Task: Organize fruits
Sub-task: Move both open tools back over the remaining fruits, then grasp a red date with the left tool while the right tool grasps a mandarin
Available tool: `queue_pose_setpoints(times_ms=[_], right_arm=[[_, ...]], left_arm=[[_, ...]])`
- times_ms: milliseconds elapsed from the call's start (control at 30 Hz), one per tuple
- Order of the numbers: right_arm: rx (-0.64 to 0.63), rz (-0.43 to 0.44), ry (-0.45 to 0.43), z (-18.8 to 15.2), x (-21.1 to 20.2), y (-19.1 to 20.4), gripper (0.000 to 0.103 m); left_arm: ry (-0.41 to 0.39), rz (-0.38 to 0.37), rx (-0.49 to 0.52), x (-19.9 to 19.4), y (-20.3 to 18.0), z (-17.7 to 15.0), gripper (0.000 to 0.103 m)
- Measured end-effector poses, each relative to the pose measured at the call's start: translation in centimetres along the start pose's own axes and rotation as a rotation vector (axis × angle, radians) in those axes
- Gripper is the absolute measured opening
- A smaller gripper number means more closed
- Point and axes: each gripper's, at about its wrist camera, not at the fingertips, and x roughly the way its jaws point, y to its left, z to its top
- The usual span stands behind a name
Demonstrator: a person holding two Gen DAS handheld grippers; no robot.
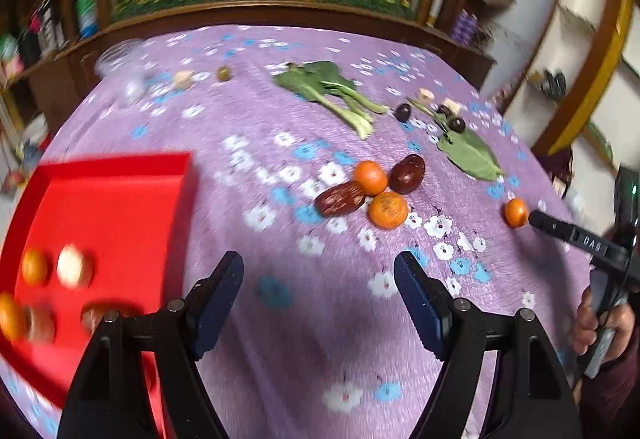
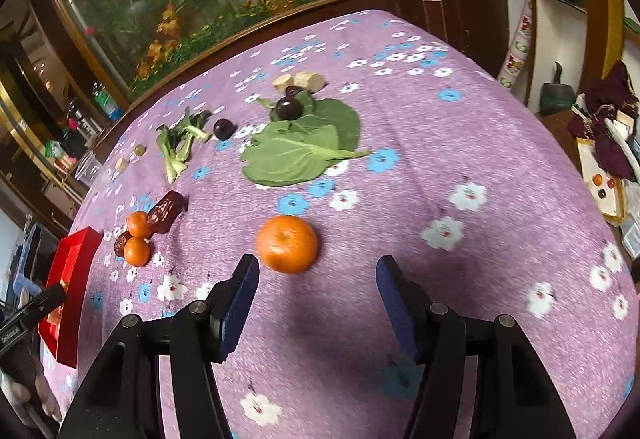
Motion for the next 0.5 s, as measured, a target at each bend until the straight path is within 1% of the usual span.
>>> queue_pose_setpoints(times_ms=[200, 233, 267, 300, 333, 400, 500], right_arm=[[-0.022, -0.003, 0.029, 0.8, 2.3, 1.0, 0.065], [-0.024, -0.005, 0.032, 0.9, 2.5, 1.1, 0.065], [-0.028, -0.007, 0.037, 1.0, 2.7, 1.2, 0.065], [-0.034, -0.010, 0.043, 1.1, 2.9, 1.3, 0.065], [-0.041, -0.013, 0.047, 1.2, 3.1, 1.4, 0.065], [-0.068, -0.022, 0.046, 1.3, 3.4, 1.7, 0.065], [-0.115, -0.046, 0.040, 1.4, 3.8, 2.2, 0.065]], left_arm=[[0.001, -0.015, 0.182, 3.5, -2.5, 1.9, 0.076], [0.007, -0.012, 0.193, 4.0, -2.6, 2.1, 0.076], [0.016, -0.009, 0.201, 4.6, -2.7, 2.3, 0.074], [0.032, -0.016, 0.202, 5.4, -2.5, 2.5, 0.068], [0.045, -0.025, 0.196, 5.9, -2.2, 2.6, 0.064], [0.070, -0.042, 0.177, 6.8, -1.5, 2.7, 0.050], [0.086, -0.067, 0.143, 7.6, -0.3, 2.8, 0.041]])
